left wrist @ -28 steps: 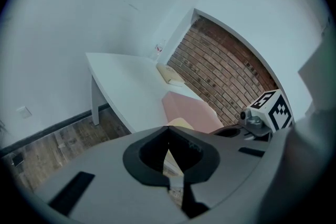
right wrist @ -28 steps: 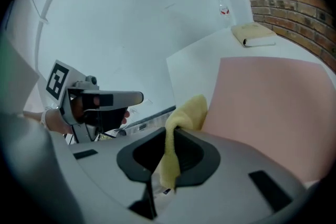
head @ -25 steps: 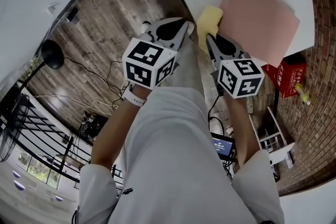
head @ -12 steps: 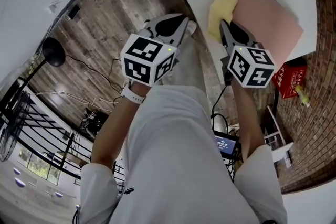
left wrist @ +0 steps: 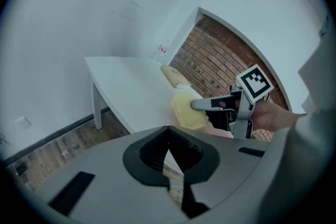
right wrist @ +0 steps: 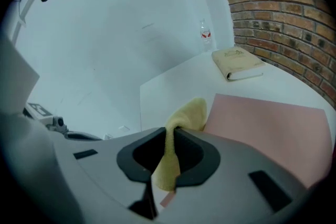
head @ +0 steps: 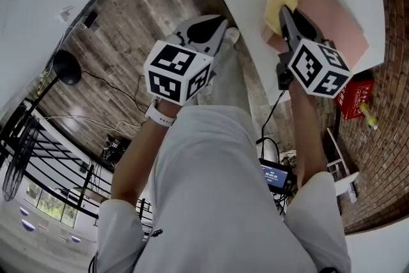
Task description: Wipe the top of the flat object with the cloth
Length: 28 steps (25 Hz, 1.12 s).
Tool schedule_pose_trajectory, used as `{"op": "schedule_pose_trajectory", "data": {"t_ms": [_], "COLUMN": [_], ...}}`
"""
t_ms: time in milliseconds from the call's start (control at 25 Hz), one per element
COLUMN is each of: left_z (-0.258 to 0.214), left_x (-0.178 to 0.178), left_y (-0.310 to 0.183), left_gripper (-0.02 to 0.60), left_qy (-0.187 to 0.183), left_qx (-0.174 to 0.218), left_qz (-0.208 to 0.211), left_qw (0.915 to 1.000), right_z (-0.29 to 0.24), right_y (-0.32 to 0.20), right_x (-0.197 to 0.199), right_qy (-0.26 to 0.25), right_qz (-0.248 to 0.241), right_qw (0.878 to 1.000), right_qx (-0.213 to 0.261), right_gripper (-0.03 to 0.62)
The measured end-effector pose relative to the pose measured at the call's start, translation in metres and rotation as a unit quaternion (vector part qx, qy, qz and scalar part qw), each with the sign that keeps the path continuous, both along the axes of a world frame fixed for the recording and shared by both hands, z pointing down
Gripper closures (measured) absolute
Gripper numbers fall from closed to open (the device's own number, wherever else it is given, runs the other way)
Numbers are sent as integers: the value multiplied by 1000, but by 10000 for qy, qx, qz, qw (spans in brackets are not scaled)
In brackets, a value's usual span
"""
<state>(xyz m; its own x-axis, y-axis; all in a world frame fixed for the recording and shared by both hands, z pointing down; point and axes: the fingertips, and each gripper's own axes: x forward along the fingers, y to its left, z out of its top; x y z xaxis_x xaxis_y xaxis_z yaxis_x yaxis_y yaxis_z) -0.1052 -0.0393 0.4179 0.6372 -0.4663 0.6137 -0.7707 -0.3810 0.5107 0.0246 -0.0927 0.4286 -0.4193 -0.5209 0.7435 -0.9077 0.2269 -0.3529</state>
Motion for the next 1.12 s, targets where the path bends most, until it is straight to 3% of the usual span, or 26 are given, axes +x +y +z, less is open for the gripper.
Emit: {"op": "schedule_pose_trajectory", "data": {"t_ms": [400,600,840,1120], "left_z": [-3,-7,-31,-80], "left_x": [4,-5,-45,-70], "left_y": [-5,-8,-10,0], "left_gripper": [563,563,563,563], "left_qy": [-13,-60,-129,-283], "left_qx": [16,26,148,613], "left_qz": [35,-13,-301,-530], "left_qw": [10000,10000,9994,9963], "right_z": [-8,-43,-110,-161], "right_y": [-56,-82,-70,-24], "right_x": [25,39,38,44], "right_qy": [118,22,114,83], "right_qz": [570,857,414,77], "right_qw": [9975,9890,9744,9649], "right_qx": [409,1203,2205,2625], "right_gripper": [540,541,540,542]}}
